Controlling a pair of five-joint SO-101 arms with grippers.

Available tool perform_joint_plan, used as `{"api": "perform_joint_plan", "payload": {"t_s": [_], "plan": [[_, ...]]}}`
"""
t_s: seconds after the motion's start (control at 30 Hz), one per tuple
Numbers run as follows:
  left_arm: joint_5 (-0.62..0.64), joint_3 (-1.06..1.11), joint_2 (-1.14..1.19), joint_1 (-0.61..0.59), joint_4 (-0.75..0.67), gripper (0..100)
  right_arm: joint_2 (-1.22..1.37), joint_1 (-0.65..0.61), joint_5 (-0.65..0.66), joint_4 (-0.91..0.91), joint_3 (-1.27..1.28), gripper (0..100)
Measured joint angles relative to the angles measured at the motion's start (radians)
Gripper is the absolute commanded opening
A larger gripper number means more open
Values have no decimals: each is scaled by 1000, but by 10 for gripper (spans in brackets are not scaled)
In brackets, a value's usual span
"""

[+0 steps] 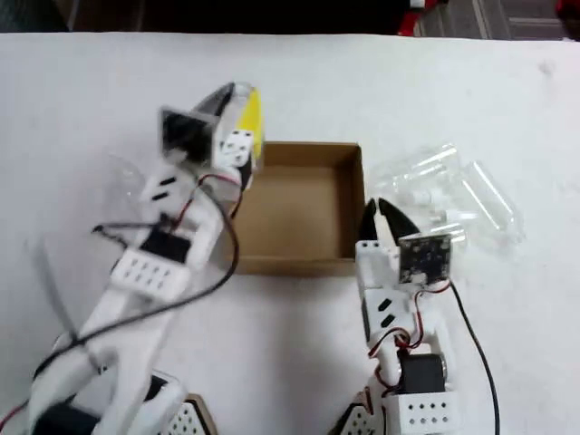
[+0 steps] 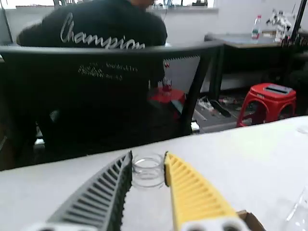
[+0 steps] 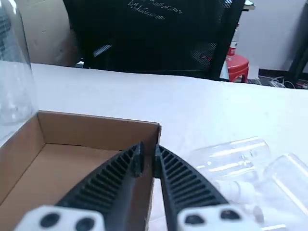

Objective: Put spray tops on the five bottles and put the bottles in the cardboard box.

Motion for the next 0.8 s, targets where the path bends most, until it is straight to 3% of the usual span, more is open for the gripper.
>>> {"api": "perform_joint_plan", "payload": {"t_s": [0.5, 0.8], "plan": [[-3, -218, 542, 49, -160, 24, 0, 29, -49, -14, 0, 21], [-3, -235, 575, 51, -163, 24, 0, 31, -49, -14, 0, 21]]}}
